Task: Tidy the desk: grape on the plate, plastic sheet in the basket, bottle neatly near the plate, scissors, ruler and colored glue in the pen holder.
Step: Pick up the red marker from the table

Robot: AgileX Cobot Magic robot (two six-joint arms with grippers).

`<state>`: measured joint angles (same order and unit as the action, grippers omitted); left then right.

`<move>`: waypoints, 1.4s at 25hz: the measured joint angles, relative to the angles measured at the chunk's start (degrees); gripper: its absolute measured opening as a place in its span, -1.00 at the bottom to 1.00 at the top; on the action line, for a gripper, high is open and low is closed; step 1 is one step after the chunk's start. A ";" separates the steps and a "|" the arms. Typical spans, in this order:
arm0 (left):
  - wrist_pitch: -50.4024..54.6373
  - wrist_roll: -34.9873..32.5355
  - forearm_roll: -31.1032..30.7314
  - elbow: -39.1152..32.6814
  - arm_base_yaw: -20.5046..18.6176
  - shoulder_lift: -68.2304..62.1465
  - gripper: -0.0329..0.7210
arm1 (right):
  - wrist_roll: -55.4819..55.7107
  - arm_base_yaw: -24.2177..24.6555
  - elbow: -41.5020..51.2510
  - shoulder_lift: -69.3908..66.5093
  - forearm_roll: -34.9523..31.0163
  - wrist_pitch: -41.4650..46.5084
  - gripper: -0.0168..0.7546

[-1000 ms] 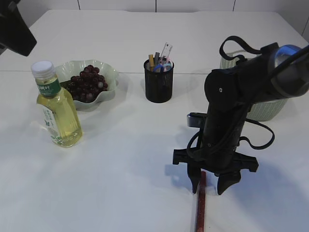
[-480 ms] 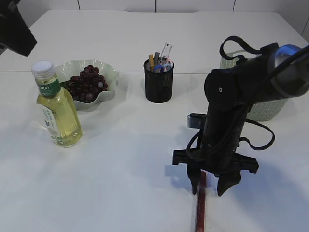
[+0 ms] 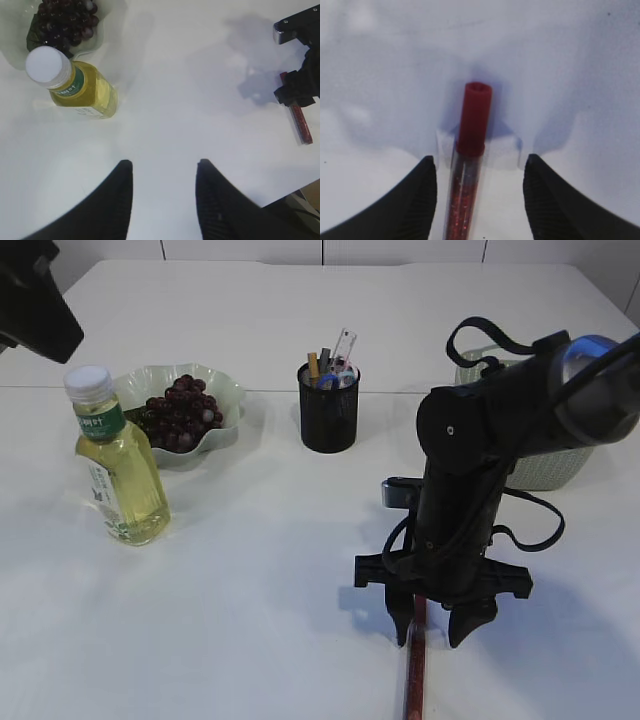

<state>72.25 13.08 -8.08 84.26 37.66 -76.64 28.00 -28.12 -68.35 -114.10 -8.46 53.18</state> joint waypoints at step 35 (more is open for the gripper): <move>0.00 -0.10 -0.58 0.00 0.00 0.00 -0.09 | 0.00 0.00 -2.74 -2.56 0.56 0.63 -0.01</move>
<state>72.25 12.98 -8.66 84.26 37.66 -76.64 28.00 -28.12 -71.09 -116.66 -7.89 53.82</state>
